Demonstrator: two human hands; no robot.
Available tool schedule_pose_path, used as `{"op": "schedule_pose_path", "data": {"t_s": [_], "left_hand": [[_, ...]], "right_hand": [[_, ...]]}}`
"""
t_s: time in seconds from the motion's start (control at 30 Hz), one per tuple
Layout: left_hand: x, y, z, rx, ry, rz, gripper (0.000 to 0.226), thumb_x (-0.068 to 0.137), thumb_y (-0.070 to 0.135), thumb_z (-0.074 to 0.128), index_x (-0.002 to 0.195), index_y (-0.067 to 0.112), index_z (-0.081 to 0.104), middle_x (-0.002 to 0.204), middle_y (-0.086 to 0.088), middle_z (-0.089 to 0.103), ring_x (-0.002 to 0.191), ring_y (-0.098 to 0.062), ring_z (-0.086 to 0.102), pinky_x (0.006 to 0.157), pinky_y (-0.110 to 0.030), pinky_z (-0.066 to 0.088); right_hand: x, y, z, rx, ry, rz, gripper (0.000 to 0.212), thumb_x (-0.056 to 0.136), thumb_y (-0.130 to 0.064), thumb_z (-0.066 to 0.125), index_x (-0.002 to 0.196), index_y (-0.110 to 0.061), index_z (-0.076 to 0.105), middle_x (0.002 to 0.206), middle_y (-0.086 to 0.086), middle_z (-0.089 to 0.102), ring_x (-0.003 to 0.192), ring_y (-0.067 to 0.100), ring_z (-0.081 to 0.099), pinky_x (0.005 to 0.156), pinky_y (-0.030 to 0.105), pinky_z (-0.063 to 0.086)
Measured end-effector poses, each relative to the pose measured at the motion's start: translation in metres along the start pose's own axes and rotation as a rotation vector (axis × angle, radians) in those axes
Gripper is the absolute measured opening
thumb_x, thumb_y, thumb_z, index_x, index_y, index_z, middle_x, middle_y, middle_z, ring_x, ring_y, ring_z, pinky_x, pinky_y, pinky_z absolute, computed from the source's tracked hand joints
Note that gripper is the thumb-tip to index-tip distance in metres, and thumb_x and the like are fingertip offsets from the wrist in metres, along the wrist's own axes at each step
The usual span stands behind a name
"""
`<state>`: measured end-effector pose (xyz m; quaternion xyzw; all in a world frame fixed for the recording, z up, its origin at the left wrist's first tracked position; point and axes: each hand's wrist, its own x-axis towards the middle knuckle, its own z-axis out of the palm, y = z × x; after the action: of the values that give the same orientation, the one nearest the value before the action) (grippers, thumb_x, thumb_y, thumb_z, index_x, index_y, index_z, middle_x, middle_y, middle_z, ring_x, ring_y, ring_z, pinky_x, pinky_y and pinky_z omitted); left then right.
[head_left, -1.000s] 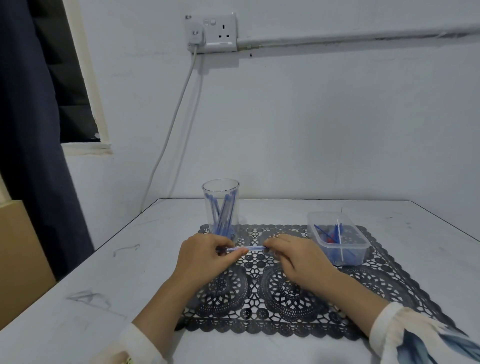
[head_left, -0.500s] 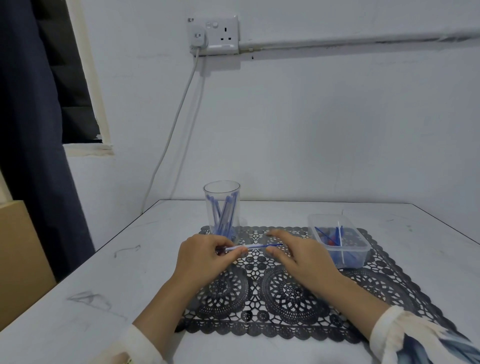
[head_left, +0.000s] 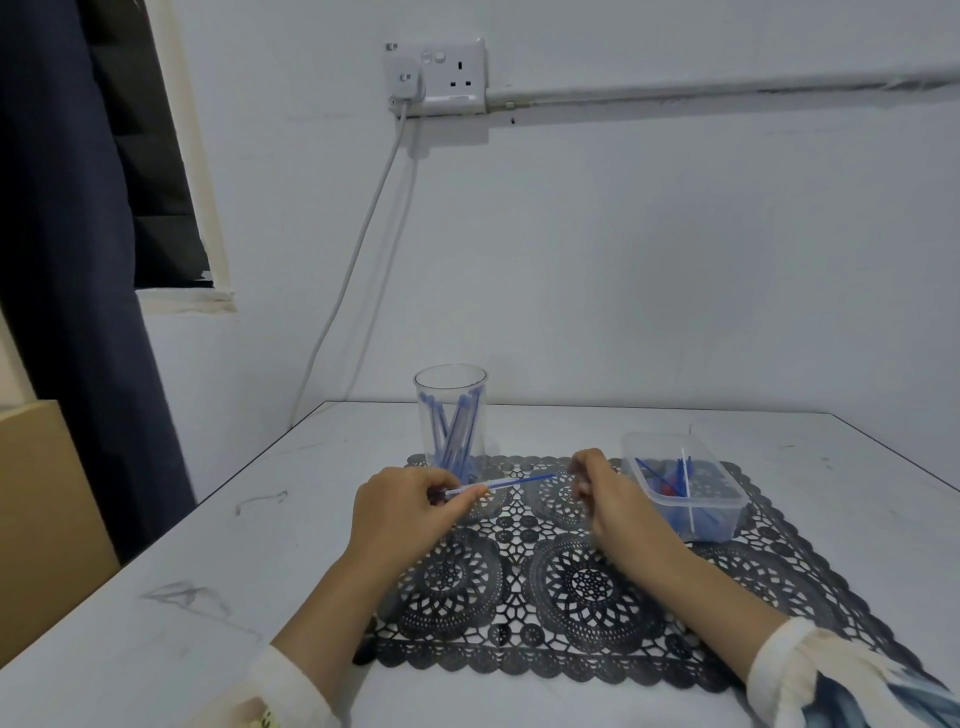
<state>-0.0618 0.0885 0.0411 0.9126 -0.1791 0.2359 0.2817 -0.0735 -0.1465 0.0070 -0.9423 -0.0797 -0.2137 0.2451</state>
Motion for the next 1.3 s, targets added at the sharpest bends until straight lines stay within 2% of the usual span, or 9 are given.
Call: {"op": "schedule_pose_path", "data": {"t_s": [0.13, 0.23, 0.37, 0.47, 0.63, 0.8, 0.93, 1.1, 1.3], "left_hand": [[0.001, 0.000, 0.001, 0.006, 0.003, -0.002, 0.040, 0.076, 0.067, 0.055, 0.078, 0.030, 0.072, 0.061, 0.012, 0.062, 0.061, -0.002, 0.055, 0.054, -0.018, 0.041], [0.001, 0.000, 0.001, 0.016, 0.006, 0.004, 0.041, 0.076, 0.067, 0.055, 0.079, 0.030, 0.072, 0.062, 0.012, 0.062, 0.061, -0.002, 0.056, 0.054, -0.017, 0.041], [0.001, 0.000, 0.001, 0.020, 0.013, 0.008, 0.042, 0.076, 0.067, 0.055, 0.078, 0.029, 0.072, 0.059, 0.013, 0.059, 0.059, -0.001, 0.054, 0.051, -0.016, 0.035], [0.000, 0.001, 0.001, 0.023, 0.012, 0.010, 0.042, 0.076, 0.068, 0.054, 0.078, 0.030, 0.072, 0.057, 0.014, 0.056, 0.057, 0.000, 0.052, 0.050, -0.015, 0.030], [0.000, 0.000, 0.002, 0.025, 0.014, 0.015, 0.043, 0.075, 0.069, 0.053, 0.079, 0.030, 0.072, 0.058, 0.013, 0.058, 0.058, -0.001, 0.053, 0.051, -0.015, 0.032], [0.000, 0.001, 0.002, 0.015, 0.013, 0.028, 0.043, 0.076, 0.068, 0.054, 0.080, 0.030, 0.073, 0.058, 0.014, 0.057, 0.057, 0.000, 0.052, 0.051, -0.014, 0.031], [0.000, 0.000, 0.002, -0.004, 0.008, 0.022, 0.044, 0.075, 0.068, 0.054, 0.081, 0.030, 0.073, 0.059, 0.014, 0.059, 0.059, 0.000, 0.054, 0.052, -0.014, 0.034], [-0.001, 0.003, 0.002, 0.030, 0.004, 0.032, 0.044, 0.075, 0.070, 0.052, 0.079, 0.032, 0.072, 0.059, 0.014, 0.060, 0.060, 0.001, 0.054, 0.052, -0.014, 0.034], [-0.002, 0.007, 0.006, 0.095, -0.009, 0.064, 0.046, 0.076, 0.071, 0.048, 0.077, 0.031, 0.071, 0.061, 0.011, 0.061, 0.058, -0.002, 0.053, 0.053, -0.017, 0.039]], "right_hand": [[-0.001, -0.004, -0.006, -0.019, -0.094, 0.008, 0.021, 0.089, -0.002, 0.045, 0.103, -0.018, 0.048, 0.080, -0.013, 0.047, 0.068, 0.002, 0.045, 0.057, 0.016, 0.035], [-0.002, -0.009, -0.009, -0.146, -0.144, -0.055, 0.012, 0.095, -0.009, 0.045, 0.101, -0.011, 0.054, 0.087, -0.010, 0.051, 0.077, 0.007, 0.047, 0.064, 0.021, 0.033], [-0.002, -0.010, -0.006, -0.173, -0.146, -0.140, 0.021, 0.095, -0.019, 0.048, 0.094, -0.004, 0.063, 0.096, 0.005, 0.056, 0.092, 0.020, 0.054, 0.078, 0.023, 0.036], [-0.003, -0.010, -0.006, -0.194, -0.197, -0.133, 0.024, 0.096, -0.017, 0.048, 0.105, -0.006, 0.066, 0.103, 0.005, 0.055, 0.097, 0.019, 0.054, 0.079, 0.017, 0.032], [-0.005, -0.009, -0.006, -0.212, -0.269, -0.126, 0.027, 0.095, -0.015, 0.049, 0.118, -0.013, 0.063, 0.112, 0.005, 0.057, 0.103, 0.019, 0.054, 0.088, 0.023, 0.040], [-0.006, -0.013, -0.008, -0.219, -0.270, -0.130, 0.031, 0.094, -0.021, 0.052, 0.123, -0.014, 0.059, 0.116, 0.002, 0.058, 0.107, 0.015, 0.053, 0.091, 0.021, 0.037], [-0.008, -0.015, -0.012, -0.138, -0.136, -0.096, 0.026, 0.095, -0.022, 0.050, 0.115, -0.014, 0.065, 0.107, 0.002, 0.064, 0.099, 0.015, 0.058, 0.089, 0.022, 0.042], [-0.005, -0.017, -0.018, -0.001, 0.267, -0.149, 0.027, 0.088, 0.001, 0.055, 0.111, -0.009, 0.067, 0.099, 0.003, 0.065, 0.086, 0.009, 0.057, 0.084, 0.021, 0.047], [-0.013, -0.032, -0.012, -0.039, 0.312, -0.339, 0.041, 0.072, 0.006, 0.048, 0.108, -0.005, 0.067, 0.103, 0.009, 0.064, 0.096, 0.009, 0.053, 0.095, 0.004, 0.028]]}}
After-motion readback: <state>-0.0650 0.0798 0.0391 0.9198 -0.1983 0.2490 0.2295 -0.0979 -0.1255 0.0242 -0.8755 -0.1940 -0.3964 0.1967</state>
